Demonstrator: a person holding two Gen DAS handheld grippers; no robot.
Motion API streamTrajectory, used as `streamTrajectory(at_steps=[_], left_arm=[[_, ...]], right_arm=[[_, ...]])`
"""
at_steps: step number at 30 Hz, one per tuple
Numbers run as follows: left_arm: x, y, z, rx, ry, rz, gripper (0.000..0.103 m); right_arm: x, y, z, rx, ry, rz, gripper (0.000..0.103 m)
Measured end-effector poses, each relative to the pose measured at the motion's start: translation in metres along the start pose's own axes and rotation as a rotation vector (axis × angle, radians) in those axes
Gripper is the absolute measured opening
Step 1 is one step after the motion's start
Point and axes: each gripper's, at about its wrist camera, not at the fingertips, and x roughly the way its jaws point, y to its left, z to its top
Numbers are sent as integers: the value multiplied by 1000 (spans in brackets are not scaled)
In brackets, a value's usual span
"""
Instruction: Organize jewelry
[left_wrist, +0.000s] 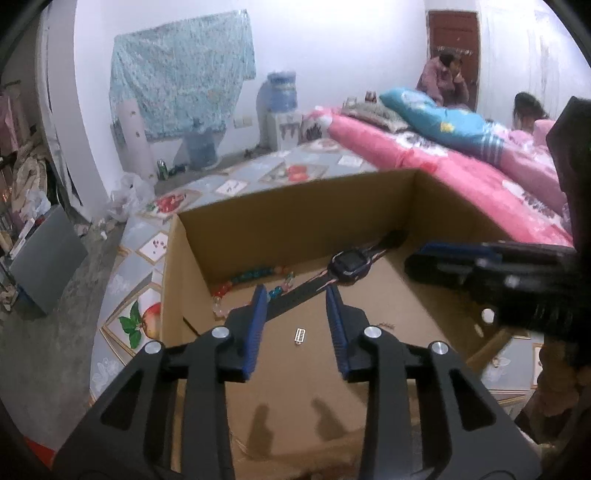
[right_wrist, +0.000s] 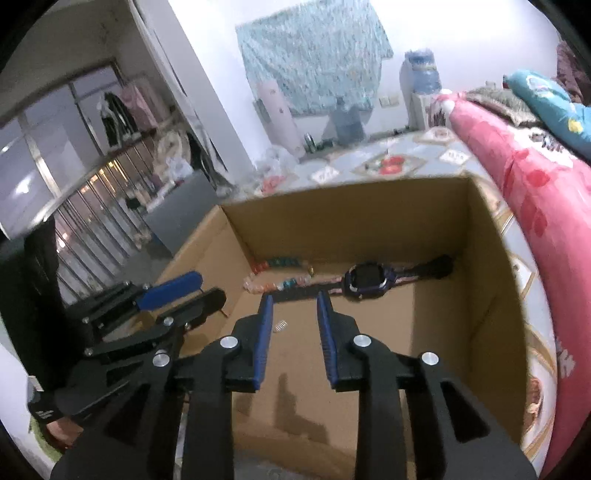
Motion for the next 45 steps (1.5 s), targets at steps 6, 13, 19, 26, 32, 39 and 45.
streamTrajectory(at_steps=[6,13,19,26,32,39,45], left_arm=[[-52,-21,-21,71,-123,-113,34],[-65,-50,-69,118,-38,-258,36],[-34,-39,-80,44,40,-224,35],[-30,-39,-80,62,29,-209,35],[-25,-38,-77,55,27,-213,35],[-23,-43,-76,62,29,-190,35],[-23,-55,-90,92,58,-221,35]], right_arm=[[-65,-20,-20,-21,-110,136,25],[-84,-44,-71,41,-10,169,25],[-60,-55,-81,109,41,114,25],[-52,-52,-82,118,35,109,25],[-49,-54,-80,132,17,93,25],[-47,-51,-84,125,9,92,25],[-46,-45,-97,75,51,92,25]])
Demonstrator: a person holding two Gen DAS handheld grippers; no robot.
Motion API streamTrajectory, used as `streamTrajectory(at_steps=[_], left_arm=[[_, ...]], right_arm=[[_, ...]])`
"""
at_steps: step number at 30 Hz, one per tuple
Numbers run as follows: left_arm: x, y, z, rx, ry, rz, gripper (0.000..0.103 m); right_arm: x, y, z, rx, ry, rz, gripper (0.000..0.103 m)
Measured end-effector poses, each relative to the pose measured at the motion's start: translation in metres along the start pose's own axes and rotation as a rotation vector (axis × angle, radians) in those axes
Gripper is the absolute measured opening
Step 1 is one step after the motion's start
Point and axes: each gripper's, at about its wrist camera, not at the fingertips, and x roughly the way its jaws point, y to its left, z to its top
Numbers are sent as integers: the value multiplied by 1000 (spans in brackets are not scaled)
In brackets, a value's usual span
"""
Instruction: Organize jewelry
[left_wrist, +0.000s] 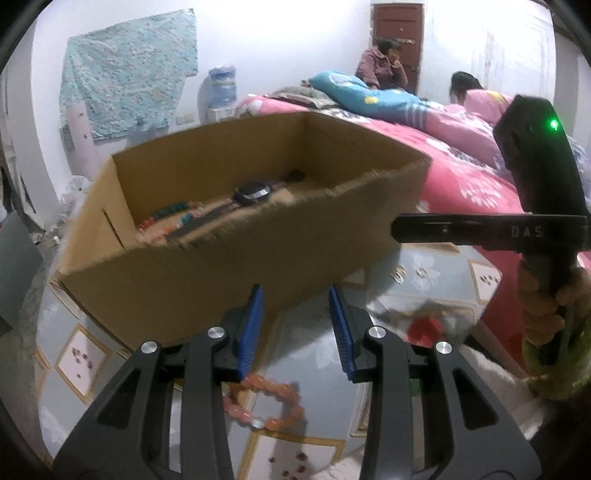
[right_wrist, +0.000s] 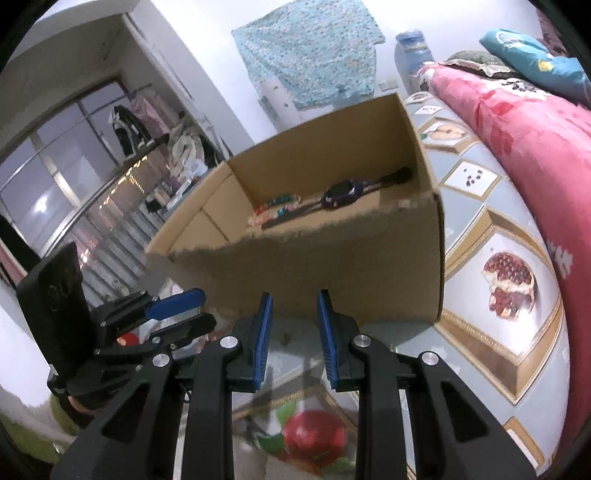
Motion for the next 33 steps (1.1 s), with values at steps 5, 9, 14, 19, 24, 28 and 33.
streamTrajectory(at_steps=[5,9,14,19,24,28,33], left_arm=[[22,-18,-11,66,74,11,35],[37,-28,-11,133,105,49,30],[56,-28,-9,138,147,33,20],[62,-24,-6,135,144,25,18],[63,-21,-4,116,150,-12,12],[63,-22,-4,119,153,-31,3],[60,-18,-5,81,151,-42,1]], right_arm=[[3,-1,-15,3,46,19,25],[6,-6,-22,17,73,30,25],[10,-13,-27,44,92,35,25],[15,-16,-28,58,95,47,25],[22,-19,-30,67,104,56,25],[25,-20,-30,77,106,59,25],[22,-22,-31,66,100,51,25]])
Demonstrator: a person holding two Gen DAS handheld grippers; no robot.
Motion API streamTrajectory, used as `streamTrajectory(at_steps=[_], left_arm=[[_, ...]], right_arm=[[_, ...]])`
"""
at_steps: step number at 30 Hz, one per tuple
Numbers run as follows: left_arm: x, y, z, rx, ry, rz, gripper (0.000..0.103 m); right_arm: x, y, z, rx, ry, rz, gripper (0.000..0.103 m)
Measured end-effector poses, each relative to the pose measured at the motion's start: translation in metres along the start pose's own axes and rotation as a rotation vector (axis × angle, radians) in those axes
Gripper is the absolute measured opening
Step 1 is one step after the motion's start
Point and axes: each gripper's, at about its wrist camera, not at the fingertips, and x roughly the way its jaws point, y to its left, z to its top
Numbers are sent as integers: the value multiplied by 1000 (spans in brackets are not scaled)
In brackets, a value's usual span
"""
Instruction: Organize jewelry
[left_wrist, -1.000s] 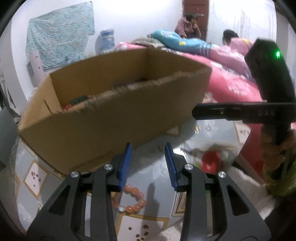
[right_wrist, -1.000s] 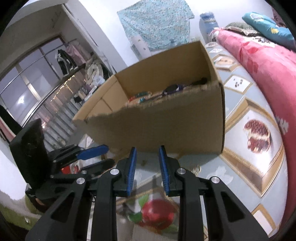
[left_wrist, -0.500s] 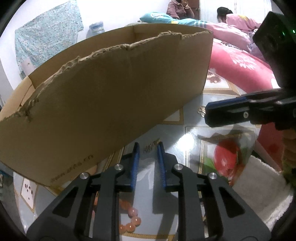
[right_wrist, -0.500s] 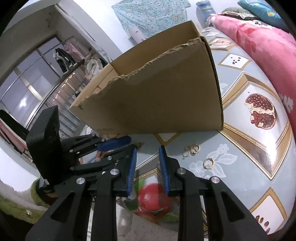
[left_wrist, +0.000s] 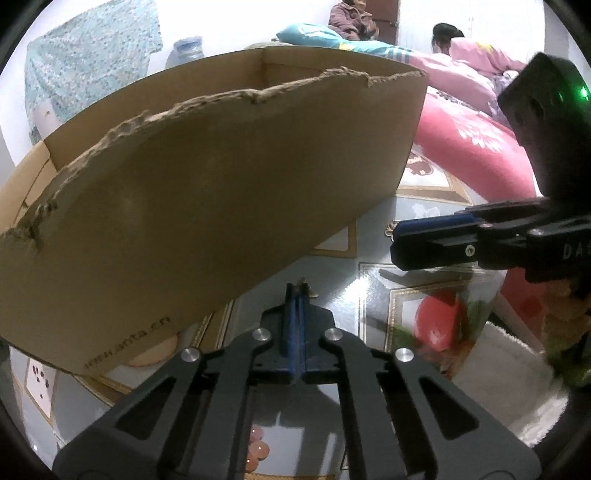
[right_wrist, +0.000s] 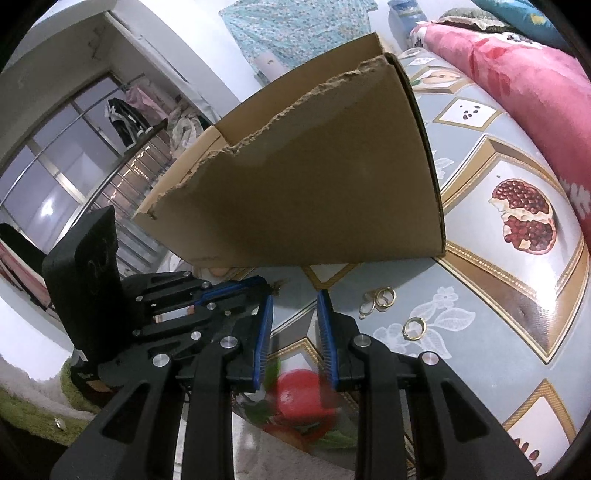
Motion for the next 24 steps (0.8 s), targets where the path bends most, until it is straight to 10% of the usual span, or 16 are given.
streamTrajectory(at_steps=[24], left_arm=[[-39,32,1,-151,-99,-32,1]], right_arm=[[54,83,-2,-404,2,-285,29]])
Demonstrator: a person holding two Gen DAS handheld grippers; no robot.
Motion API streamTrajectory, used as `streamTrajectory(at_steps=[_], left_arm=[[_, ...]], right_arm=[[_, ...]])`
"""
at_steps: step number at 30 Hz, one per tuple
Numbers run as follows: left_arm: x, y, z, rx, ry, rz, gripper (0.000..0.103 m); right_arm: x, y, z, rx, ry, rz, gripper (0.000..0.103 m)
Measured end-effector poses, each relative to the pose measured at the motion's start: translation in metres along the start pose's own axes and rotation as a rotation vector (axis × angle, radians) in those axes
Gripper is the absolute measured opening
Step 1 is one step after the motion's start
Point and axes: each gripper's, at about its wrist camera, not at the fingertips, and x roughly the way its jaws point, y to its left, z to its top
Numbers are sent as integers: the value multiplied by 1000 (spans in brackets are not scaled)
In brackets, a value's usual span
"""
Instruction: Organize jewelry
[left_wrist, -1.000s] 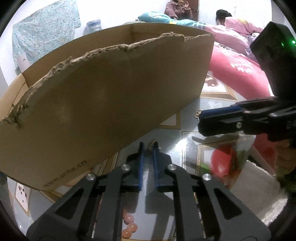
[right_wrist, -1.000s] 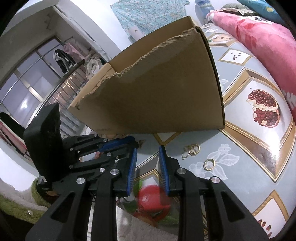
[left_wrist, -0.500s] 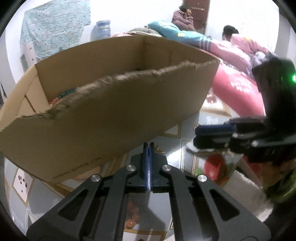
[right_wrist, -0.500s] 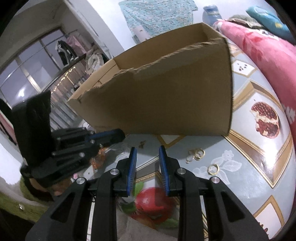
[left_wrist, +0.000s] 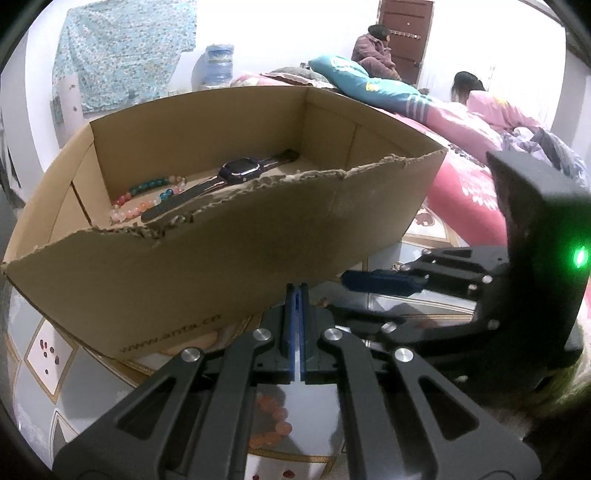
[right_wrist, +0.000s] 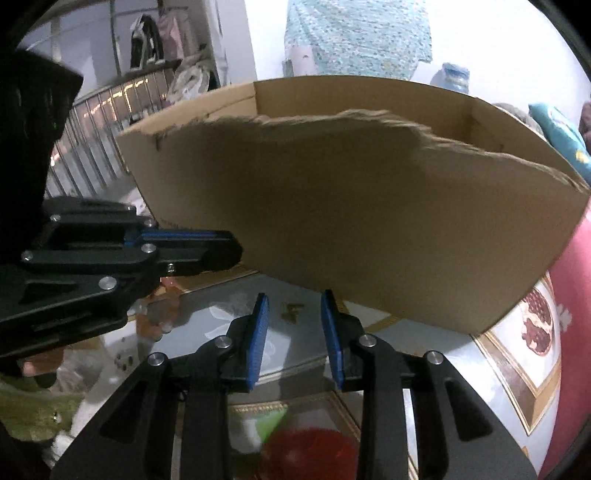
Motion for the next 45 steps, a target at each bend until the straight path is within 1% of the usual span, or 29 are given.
streamTrajectory(at_steps=[2,4,6,8,10,12,19,26,33,36,38,40,41,45], left_arm=[[0,1,0,-4,-2,-6,1],[-1,1,-1,-4,-5,-11,1],[-2,2,-1,-6,-7,-17,1],[-1,1,-2,-6,-10,-19,1],[0,2,-2,-7,-9,-21,1],[0,3,-3,-10,-8,-20,1],[0,3,-3,-12,-15,-21,1],[-2,2,-4,-9,-18,-16,1],[-14,-7,-4,13,-36,-10,1],[-18,-8,-5,16,-37,-3,1],[-18,-8,-6,13,-34,1,1],[-19,-7,-7,7,-32,3,1],[-19,-6,-7,5,-32,4,1],[-20,-4,-8,-3,-33,4,1]], right_arm=[[5,4,0,-8,18,-19,27],[4,6,-1,-17,19,-33,20],[3,9,-1,-14,27,-30,13],[4,10,-2,-18,31,-29,12],[5,10,0,-26,35,-26,7],[5,11,1,-30,36,-26,5],[9,7,3,-17,36,-21,4],[3,3,3,-7,26,-17,3],[-18,1,3,-5,-11,-17,3],[-18,-1,2,-3,-6,23,4],[-17,-4,3,-23,1,47,7],[-13,-1,4,-74,-6,46,23],[-11,-1,4,-89,-10,46,25],[4,-6,9,-120,7,84,25]])
